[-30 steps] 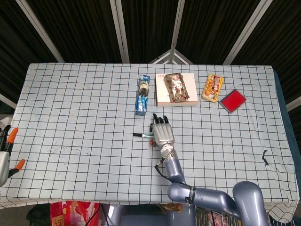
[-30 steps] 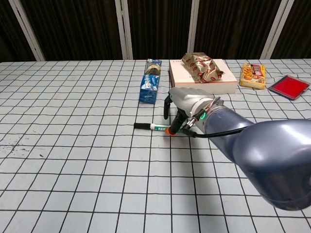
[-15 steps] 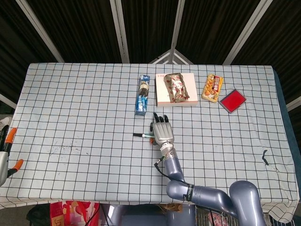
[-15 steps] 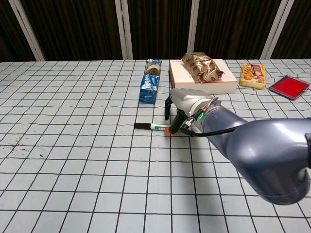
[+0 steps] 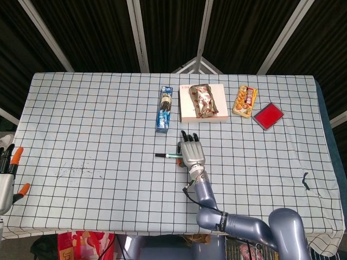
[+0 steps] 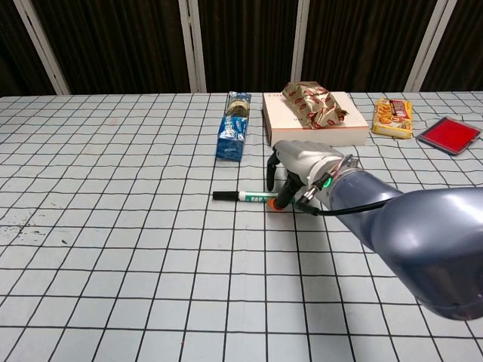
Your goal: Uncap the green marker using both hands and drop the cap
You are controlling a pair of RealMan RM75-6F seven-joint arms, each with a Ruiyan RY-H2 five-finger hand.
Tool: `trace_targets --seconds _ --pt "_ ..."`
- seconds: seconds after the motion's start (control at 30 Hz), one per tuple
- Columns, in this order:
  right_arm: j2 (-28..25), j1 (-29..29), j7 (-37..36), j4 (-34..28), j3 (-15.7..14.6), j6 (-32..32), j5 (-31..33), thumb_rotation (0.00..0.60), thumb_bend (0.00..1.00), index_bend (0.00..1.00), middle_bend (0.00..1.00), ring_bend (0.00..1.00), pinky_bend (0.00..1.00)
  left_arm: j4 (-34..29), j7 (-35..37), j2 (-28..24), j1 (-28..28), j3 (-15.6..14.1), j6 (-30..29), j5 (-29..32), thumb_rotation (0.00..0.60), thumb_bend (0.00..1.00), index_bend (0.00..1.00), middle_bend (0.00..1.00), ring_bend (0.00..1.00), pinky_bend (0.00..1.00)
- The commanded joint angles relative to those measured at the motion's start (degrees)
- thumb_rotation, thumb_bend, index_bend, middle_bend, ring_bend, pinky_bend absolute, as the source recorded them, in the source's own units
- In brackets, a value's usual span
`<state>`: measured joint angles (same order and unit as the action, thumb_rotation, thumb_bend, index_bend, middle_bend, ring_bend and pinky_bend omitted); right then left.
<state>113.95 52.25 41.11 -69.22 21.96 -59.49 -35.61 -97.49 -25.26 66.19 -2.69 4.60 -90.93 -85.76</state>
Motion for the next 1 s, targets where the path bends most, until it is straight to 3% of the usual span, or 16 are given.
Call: trace_targets --seconds 0.03,0.63,1.0 --pt "-0.31 -0.2 -0.26 -0.24 -0.18 0.04 -0.15 0.6 0.36 0.5 0.05 0.13 0.05 -0.18 -0.34 0.13 -0.1 -0.01 0.1 0.08 0.6 0.29 0.07 0.0 0.0 0.0" --pt "-1.35 -0.72 -1.31 -0.43 -1.04 0.88 0.41 0.6 0.37 0.52 0.05 0.13 0.05 -1.15 -2.42 0.6 -0.56 -0.28 0.29 -0.2 0.6 0.29 0.07 0.0 0.0 0.0" --pt "-1.08 -0.73 -2.85 0.66 -1.4 1.69 -0.21 0.6 0.41 0.57 0.06 0.15 0.05 -1.33 -3.13 0.79 -0.8 -0.15 0.23 -0.14 0.6 0.29 0.08 0.0 0.0 0.0"
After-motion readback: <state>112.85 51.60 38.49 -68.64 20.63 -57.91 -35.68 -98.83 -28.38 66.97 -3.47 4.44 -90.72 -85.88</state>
